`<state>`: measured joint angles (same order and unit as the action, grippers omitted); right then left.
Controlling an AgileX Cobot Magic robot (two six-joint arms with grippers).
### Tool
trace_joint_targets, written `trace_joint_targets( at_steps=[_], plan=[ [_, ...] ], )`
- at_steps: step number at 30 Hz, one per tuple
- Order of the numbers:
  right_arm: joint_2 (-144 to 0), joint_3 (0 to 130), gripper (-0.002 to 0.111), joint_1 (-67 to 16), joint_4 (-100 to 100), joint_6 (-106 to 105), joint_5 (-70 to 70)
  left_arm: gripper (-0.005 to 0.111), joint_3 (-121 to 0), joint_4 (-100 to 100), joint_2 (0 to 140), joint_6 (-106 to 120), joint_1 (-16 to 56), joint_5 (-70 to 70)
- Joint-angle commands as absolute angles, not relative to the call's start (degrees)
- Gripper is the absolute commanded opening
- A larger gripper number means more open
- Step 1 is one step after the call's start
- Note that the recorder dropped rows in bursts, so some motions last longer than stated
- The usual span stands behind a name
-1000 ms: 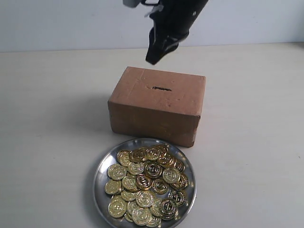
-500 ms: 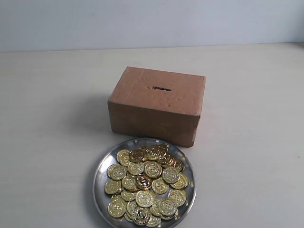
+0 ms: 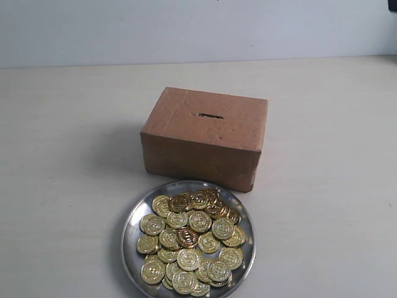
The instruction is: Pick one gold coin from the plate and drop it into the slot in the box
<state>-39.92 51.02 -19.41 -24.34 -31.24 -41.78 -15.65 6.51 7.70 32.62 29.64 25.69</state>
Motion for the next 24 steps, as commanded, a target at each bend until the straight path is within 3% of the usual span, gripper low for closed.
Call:
trace_joint_targets(
  at_steps=[1,8,15,24],
  plan=[
    [-29.0,35.0,0.000,-19.3,-29.3,-29.9,-23.3,0.000,-15.3,7.0,7.3,32.6,29.9,25.2],
    [-16.1,15.4,0.000,-19.3,-32.8,-26.3,-7.8,0.000,-15.3,7.0,7.3,32.6,29.9,25.2],
    [-12.9,2.2,0.000,-19.3,-37.6,-23.7,0.9,0.000,-15.3,10.0,7.3,32.1,29.9,28.1],
    [-12.9,0.0,0.000,-19.3,-36.1,-25.4,-0.7,0.000,-13.6,20.0,7.4,32.0,29.9,27.9]
  ],
)
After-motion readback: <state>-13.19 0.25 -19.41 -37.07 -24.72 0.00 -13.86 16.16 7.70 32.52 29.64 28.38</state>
